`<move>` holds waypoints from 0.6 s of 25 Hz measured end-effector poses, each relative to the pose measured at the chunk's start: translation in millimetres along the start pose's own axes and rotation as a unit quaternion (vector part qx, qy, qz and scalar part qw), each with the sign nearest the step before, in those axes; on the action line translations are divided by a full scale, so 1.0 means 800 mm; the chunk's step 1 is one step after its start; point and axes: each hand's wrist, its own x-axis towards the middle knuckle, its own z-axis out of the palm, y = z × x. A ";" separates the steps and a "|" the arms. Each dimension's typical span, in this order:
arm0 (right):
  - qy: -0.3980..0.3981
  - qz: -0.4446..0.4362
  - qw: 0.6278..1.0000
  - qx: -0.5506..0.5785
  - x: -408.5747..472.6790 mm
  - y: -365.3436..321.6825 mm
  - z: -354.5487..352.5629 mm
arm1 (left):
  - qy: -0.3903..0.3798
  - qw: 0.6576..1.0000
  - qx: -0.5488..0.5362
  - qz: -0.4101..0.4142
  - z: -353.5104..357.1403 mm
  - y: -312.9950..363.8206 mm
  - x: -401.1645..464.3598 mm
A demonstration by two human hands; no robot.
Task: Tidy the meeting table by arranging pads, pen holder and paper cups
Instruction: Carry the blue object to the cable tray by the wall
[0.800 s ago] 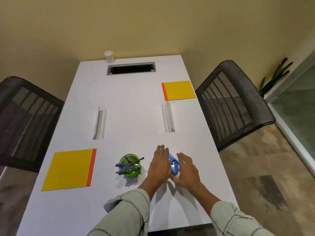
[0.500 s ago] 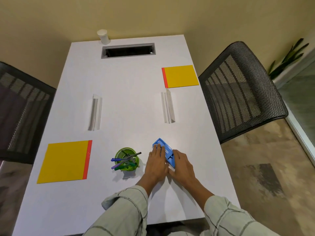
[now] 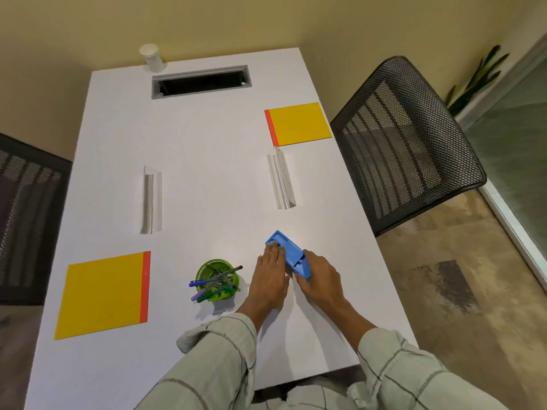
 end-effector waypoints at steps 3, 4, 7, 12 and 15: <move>0.045 -0.004 0.999 0.010 -0.014 -0.001 -0.018 | 0.041 0.998 0.024 0.043 -0.010 0.007 0.003; 0.054 -0.005 0.998 0.011 -0.021 0.000 -0.024 | 0.052 0.996 0.032 0.061 -0.011 0.009 0.003; 0.087 -0.003 0.996 0.008 -0.054 0.006 -0.038 | 0.078 0.986 0.071 0.128 -0.016 0.015 0.000; 0.129 0.028 0.991 0.001 -0.136 0.021 -0.050 | 0.065 0.962 0.066 0.255 -0.020 0.041 -0.022; 0.151 0.063 0.986 -0.019 -0.184 0.030 -0.054 | 0.059 0.938 0.044 0.338 -0.018 0.063 -0.042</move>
